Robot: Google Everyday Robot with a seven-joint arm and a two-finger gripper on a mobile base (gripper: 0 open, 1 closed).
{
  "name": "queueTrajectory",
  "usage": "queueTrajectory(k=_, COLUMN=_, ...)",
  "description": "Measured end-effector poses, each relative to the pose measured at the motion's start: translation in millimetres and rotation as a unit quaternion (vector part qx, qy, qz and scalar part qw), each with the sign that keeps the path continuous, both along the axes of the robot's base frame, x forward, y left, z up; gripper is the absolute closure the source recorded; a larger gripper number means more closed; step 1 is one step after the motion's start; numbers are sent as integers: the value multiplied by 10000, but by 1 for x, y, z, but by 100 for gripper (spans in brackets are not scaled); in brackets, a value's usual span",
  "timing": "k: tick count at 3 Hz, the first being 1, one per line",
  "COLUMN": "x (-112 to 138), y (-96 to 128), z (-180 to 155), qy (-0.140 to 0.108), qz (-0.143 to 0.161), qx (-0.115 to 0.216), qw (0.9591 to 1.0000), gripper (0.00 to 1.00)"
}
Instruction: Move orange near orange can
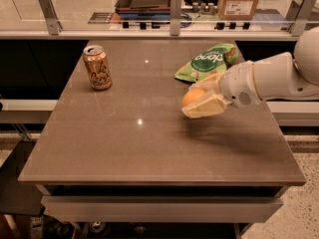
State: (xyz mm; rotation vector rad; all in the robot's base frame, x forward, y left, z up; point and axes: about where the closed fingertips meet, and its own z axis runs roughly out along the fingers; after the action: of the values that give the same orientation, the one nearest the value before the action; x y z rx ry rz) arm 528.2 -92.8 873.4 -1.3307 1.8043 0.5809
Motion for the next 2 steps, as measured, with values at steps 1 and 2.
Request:
queueTrajectory(k=1, x=11, y=31, z=23, qy=-13, qz=60, qx=532, qw=9986, gripper=100)
queueTrajectory(k=2, x=22, y=58, z=34, qy=38, qz=-23, qx=780, qw=9969, gripper=100)
